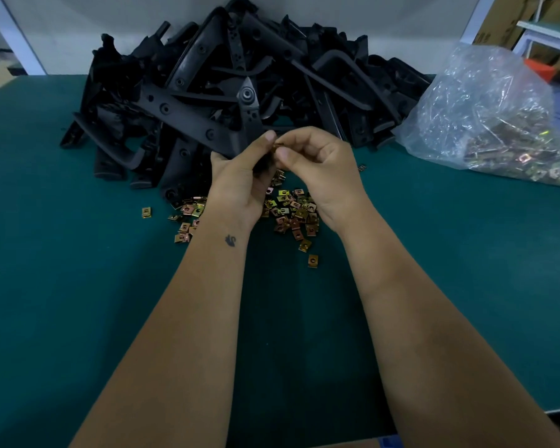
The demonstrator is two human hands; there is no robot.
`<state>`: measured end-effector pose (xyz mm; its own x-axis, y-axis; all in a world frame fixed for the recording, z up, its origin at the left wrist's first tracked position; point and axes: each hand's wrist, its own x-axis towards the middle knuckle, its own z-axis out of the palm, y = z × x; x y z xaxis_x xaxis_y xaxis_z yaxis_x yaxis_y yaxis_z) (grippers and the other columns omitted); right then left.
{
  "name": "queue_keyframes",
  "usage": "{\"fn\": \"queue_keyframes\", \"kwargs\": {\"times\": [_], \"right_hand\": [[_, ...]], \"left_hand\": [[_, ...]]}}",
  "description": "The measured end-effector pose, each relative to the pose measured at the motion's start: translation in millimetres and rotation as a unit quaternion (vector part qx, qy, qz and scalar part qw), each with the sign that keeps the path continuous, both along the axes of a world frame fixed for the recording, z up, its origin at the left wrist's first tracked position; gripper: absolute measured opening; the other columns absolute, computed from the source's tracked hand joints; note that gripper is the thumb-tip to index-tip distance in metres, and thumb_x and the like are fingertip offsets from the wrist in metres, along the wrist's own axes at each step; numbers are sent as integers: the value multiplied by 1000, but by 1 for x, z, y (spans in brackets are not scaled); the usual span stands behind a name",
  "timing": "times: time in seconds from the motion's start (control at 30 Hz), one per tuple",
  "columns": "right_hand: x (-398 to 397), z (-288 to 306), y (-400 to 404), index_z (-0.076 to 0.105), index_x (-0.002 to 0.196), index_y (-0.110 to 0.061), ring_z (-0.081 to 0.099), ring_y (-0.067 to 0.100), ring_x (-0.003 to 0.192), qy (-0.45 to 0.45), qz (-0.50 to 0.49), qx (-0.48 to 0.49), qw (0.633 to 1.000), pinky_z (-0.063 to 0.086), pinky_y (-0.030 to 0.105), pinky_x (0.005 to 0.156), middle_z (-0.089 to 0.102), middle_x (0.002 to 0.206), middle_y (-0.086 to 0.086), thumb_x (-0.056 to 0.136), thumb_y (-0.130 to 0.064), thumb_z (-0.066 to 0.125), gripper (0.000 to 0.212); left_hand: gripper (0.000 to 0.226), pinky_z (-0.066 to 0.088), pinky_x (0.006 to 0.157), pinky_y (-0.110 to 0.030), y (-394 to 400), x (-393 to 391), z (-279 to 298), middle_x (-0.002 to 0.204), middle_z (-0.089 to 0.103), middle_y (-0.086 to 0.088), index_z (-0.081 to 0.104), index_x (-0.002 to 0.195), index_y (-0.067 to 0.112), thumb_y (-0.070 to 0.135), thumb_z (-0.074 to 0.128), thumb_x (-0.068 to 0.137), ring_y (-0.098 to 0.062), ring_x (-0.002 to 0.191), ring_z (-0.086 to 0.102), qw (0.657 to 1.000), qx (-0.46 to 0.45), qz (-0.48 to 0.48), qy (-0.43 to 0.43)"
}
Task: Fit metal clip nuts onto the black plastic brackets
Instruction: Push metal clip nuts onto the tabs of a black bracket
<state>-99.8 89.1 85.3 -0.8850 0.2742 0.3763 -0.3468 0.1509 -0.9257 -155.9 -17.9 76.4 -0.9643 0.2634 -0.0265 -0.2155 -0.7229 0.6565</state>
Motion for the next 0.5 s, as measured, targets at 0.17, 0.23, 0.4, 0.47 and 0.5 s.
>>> {"fn": "queue_keyframes", "kwargs": {"times": [0.17,0.23,0.4,0.47,0.5], "right_hand": [[1,1,10,69,90,-9,63,8,73,-30,-54,-86,994,52,22,73,67,79,2,92,1,60,13],[2,2,13,69,90,-8,62,10,73,-30,-60,-128,989,51,24,73,67,79,3,93,1,59,13],[2,6,14,68,89,-6,62,18,78,-28,-41,-202,978,52,31,80,68,80,4,93,1,59,12],[1,6,12,68,88,-6,61,18,78,-31,-38,-214,976,52,32,81,67,80,5,93,1,58,13],[1,6,12,67,86,-6,60,19,78,-34,-36,-218,975,52,34,81,66,79,5,93,2,58,14]], "left_hand": [[51,56,73,-27,1,0,-1,102,67,-6,45,114,14,-3,78,79,-12,82,69,995,-99,31,15],[52,55,73,-24,2,0,-1,106,67,-3,46,111,17,3,82,77,-9,83,68,988,-148,25,39],[55,54,74,-26,4,4,-2,118,71,3,49,122,19,15,83,78,-10,101,70,974,-210,-39,74],[57,53,76,-28,4,6,-2,120,70,2,49,125,19,15,83,79,-10,105,69,969,-224,-55,86],[57,53,77,-28,4,6,-2,121,70,1,49,126,18,15,82,80,-11,107,69,967,-229,-59,90]]}}
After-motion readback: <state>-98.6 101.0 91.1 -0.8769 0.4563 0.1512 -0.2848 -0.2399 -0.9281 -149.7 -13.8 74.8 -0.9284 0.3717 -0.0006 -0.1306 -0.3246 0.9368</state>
